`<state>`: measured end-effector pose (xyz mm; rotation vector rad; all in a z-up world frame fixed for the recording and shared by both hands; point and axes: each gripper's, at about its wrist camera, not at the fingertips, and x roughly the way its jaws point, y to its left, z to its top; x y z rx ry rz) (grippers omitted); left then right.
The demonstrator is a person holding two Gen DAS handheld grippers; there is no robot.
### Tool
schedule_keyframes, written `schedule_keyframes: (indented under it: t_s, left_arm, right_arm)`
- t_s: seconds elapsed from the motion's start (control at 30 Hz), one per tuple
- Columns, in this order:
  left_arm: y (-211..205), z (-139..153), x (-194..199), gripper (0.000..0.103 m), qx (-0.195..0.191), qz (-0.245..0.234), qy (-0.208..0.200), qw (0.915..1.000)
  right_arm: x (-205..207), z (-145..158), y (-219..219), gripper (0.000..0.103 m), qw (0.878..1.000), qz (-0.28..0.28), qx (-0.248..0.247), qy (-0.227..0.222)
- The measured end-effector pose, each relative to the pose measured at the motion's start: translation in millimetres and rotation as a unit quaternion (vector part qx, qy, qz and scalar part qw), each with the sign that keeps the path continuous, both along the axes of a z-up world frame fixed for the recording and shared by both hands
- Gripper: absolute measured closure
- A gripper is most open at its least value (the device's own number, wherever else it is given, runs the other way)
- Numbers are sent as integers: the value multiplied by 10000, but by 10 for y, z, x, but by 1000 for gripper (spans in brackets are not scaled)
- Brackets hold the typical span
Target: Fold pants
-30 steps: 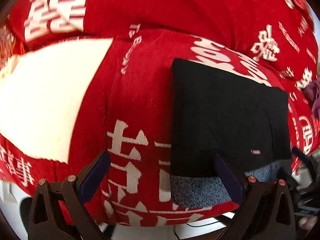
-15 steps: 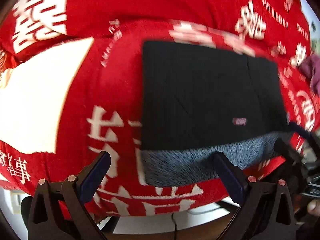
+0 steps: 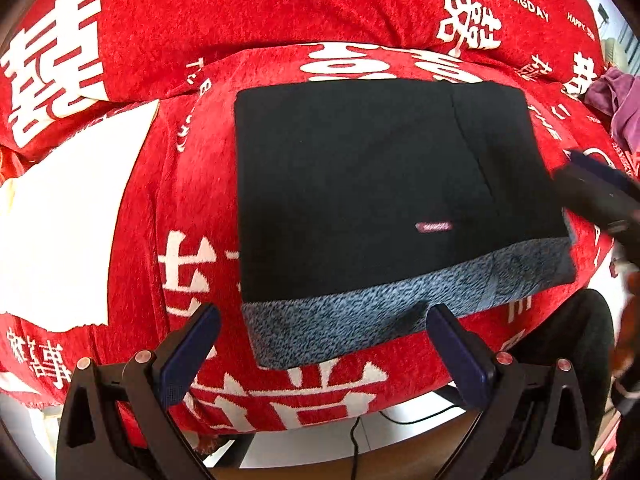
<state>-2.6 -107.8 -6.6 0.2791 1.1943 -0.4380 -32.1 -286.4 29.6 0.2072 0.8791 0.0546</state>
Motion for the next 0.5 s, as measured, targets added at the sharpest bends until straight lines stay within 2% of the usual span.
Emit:
schedule_keyframes:
  t_s: [0.03, 0.1, 0.13, 0.23, 0.37, 0.43, 0.5]
  left_arm:
    - [-1, 1, 12, 0, 4, 0, 6, 10000]
    - [18, 29, 44, 0, -82, -20, 42, 10000]
    - [30, 44, 87, 0, -162, -36, 71, 9998]
    - [106, 122, 135, 0, -446, -27, 100, 9990]
    - [139, 121, 240, 0, -500, 2, 99, 9987]
    - [105, 109, 273, 0, -554, -31, 144, 9984]
    - [86, 82, 329, 0, -660, -51, 215, 9976]
  right_arm:
    - [86, -82, 11, 0, 9998, 115, 65, 132]
    - [282, -440, -1, 0, 9952, 137, 176, 949]
    - [283, -476, 10, 0, 9956, 146, 67, 928]
    - [138, -311, 20, 0, 9977, 283, -137, 607]
    - [-105, -202, -217, 0, 9979, 27, -426, 489]
    - [-201, -208, -375, 0, 9977, -141, -374, 554]
    - [-274, -249, -580, 0, 9973, -372, -31, 630]
